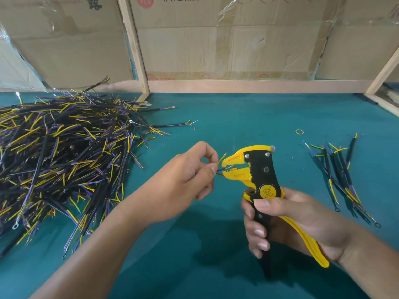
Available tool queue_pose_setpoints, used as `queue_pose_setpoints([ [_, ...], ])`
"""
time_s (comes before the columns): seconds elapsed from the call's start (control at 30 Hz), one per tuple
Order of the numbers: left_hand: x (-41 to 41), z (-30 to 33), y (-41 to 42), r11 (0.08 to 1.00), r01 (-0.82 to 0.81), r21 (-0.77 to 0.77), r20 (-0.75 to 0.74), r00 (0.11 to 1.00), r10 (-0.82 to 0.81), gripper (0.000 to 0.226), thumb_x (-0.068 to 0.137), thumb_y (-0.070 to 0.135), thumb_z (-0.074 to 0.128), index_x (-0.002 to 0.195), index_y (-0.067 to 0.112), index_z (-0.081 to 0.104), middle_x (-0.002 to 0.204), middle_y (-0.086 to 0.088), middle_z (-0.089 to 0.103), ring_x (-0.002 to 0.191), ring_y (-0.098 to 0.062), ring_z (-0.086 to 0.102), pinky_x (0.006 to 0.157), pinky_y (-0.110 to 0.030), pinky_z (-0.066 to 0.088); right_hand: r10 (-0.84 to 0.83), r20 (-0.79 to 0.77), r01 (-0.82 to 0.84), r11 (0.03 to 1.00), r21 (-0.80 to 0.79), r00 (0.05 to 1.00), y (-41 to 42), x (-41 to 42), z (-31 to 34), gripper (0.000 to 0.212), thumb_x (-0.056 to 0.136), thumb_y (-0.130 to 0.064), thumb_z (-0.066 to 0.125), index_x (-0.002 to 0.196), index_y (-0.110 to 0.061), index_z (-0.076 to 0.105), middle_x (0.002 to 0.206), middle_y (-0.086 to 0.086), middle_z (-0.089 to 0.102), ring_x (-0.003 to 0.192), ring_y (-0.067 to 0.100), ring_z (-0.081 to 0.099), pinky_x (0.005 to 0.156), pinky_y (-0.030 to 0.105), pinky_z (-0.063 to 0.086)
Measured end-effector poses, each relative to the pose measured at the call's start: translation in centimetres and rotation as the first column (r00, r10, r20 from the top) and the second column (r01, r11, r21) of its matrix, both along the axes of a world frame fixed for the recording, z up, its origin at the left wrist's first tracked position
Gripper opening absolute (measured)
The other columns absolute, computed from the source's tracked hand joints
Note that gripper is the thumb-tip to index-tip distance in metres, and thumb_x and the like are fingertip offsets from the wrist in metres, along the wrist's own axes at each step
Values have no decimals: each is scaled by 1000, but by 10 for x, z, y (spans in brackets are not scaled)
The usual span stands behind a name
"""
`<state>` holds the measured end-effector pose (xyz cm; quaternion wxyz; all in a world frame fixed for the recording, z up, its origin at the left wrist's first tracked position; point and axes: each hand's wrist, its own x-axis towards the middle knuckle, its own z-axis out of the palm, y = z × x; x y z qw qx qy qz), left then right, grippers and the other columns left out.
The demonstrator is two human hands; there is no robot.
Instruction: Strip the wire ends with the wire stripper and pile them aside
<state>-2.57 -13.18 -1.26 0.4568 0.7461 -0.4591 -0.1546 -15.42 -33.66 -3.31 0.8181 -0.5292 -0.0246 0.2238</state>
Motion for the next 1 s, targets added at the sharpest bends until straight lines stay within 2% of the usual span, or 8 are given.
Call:
queue_pose_setpoints([
  [0.1,0,-2,-1,1000,12,5,-12,1000,-12,9,102,31,37,95,27,43,57,4,56,52,-14,37,53,-20,33,-35,-28,35,999,-2,999,4,0,0,29,86,-30,75,86,-7,57,69,13,45,58,27,48,64,43,49],
  [0.3,-1,-2,-2,1000,17,9,-19,1000,-17,11,102,34,35,94,31,42,60,7,54,55,-14,38,54,-19,33,-46,-46,45,999,-9,998,7,-1,2,25,87,-29,71,81,-8,57,65,10,42,53,24,45,59,39,48],
  [0.5,-1,-1,-1,1000,19,-4,-39,999,-19,11,102,35,36,95,30,44,60,8,54,59,-17,39,56,-26,35,-54,-56,53,998,-17,997,8,-3,3,30,87,-33,72,78,-9,55,64,9,40,52,23,41,57,38,46],
  [0.7,-1,0,-2,1000,5,-18,-42,999,-6,10,102,36,37,96,31,44,60,8,53,62,-28,41,59,-34,36,-60,-51,59,998,-24,997,8,-2,2,40,83,-40,80,75,-11,53,61,6,36,48,20,36,53,34,41],
  [0.87,0,-3,-2,1000,-13,-28,-38,999,12,13,102,40,35,98,30,43,60,8,52,58,-13,40,56,-22,34,-107,-52,102,991,-87,993,8,-3,5,48,76,-46,84,70,-14,48,55,2,31,41,16,28,47,27,35],
  [1.0,0,-4,-2,999,-11,-52,-43,999,9,21,98,49,35,100,29,43,61,7,50,61,-21,41,58,-35,37,-141,-18,137,977,-162,990,11,-5,7,46,81,-45,76,64,-16,45,52,0,26,38,14,24,43,23,31],
])
